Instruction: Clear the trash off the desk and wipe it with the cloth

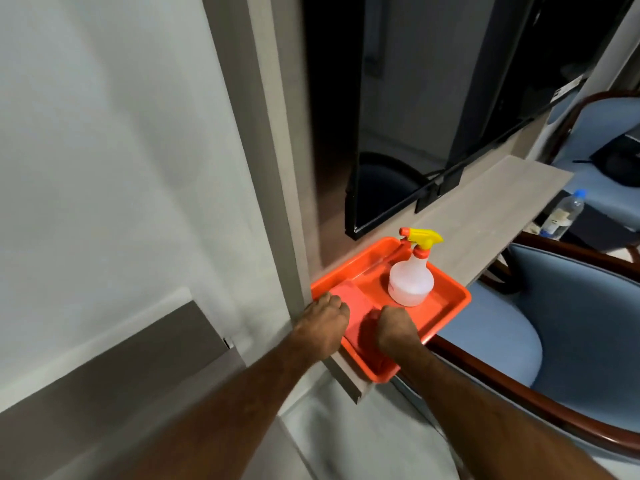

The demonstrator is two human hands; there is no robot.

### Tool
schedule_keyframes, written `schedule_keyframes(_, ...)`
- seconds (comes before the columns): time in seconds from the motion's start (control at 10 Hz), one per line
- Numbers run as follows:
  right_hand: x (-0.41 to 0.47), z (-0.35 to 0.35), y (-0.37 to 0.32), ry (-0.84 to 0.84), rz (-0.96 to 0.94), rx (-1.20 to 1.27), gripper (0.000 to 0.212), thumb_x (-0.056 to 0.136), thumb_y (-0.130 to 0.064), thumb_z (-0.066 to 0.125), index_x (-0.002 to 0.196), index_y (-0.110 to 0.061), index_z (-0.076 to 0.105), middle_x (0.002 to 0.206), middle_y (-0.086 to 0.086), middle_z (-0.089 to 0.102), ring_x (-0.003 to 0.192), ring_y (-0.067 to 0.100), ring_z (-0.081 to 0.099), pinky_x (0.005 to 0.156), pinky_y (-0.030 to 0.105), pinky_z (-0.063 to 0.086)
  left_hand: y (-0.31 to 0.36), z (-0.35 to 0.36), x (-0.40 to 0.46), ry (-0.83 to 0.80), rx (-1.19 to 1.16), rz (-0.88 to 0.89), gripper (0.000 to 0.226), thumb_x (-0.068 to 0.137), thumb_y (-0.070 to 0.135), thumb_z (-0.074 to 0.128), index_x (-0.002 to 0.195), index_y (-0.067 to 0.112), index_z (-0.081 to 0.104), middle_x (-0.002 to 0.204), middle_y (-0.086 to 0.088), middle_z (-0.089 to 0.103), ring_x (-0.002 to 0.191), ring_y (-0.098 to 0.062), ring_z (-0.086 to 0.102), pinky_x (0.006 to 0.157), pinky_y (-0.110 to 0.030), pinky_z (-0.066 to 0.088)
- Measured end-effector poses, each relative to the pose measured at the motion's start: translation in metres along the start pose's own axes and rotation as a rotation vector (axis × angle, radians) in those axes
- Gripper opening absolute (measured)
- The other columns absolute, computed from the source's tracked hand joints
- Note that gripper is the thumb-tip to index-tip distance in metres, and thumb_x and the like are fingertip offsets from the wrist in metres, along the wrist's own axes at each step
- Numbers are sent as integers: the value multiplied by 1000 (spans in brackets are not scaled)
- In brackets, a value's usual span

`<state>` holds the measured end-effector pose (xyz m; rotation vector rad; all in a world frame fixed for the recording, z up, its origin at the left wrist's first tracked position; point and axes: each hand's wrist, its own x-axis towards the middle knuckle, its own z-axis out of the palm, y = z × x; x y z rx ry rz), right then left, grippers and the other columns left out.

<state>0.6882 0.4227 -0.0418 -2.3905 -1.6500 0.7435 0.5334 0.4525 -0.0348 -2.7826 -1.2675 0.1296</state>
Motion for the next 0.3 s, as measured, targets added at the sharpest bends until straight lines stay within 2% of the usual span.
schedule_keyframes(0.1, -15, -7, 5, -4, -35, -362, 34, 96, -31, 49, 119, -13, 65, 126, 15, 57, 118, 33, 52, 99, 44, 47, -9, -16, -34, 79, -30, -24, 42, 78, 6, 44, 117, 6, 57, 118, -15, 62, 113, -31, 54, 104, -39, 46)
schedule_keyframes(0.2, -42, -17, -2, 120, -147, -507, 35, 95, -28, 48, 124, -13, 61, 127, 14, 58, 117, 32, 51, 99, 44, 43, -24, -40, -73, 189, 32, -148, 56, 81, 10, 49, 136, 0, 49, 129, -19, 60, 120, -34, 54, 111, -43, 42)
schedule_keyframes(0.3, -76, -39, -25, 217, -366, -513, 37, 96, -33, 41, 121, -13, 58, 122, 13, 62, 112, 32, 56, 95, 43, 44, -30, -87, -111, 317, 139, -316, 59, 81, 10, 58, 137, -7, 48, 135, -28, 57, 125, -44, 54, 111, -53, 41)
